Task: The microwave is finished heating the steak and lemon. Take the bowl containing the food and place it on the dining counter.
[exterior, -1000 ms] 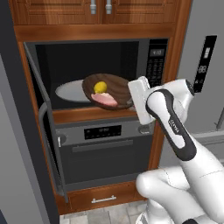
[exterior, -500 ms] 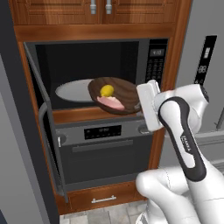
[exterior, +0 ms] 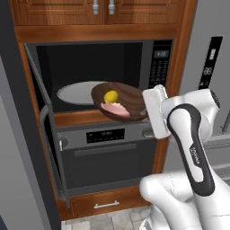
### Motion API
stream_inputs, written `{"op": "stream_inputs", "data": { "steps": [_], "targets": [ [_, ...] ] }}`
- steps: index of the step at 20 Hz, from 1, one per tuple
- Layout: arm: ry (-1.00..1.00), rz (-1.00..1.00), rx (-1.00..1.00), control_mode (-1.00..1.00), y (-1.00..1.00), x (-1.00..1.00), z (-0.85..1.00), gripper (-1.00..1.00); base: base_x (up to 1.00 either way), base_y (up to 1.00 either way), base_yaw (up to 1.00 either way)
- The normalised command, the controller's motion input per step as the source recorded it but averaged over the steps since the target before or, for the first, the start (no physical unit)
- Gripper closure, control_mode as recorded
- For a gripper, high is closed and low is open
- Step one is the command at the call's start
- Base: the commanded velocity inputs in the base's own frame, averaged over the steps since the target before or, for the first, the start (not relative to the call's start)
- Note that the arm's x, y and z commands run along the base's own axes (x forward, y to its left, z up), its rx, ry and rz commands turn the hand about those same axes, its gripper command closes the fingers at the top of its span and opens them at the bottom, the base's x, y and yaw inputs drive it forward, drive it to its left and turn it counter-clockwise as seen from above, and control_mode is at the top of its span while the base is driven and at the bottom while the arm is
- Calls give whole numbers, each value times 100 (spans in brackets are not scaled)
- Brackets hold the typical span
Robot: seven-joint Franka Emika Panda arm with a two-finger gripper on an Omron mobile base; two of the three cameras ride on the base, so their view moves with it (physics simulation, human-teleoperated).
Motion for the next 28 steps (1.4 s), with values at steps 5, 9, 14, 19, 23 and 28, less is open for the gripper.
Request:
{"op": "stream_inputs", "data": {
  "steps": [5,9,14,19,23,28],
  "targets": [
    [0,0,0,100,0,-27,0,100,-43,-14,0],
    [0,0,0,100,0,0,0,100,-79,-71,10],
    [0,0,0,100,0,0,0,100,-77,-92,30],
    [0,0,0,100,0,0,0,100,-44,-74,66],
    [0,0,0,100,0,0,0,100,-25,-33,93],
    [0,0,0,100,0,0,0,100,-30,-13,100]
  ]
}}
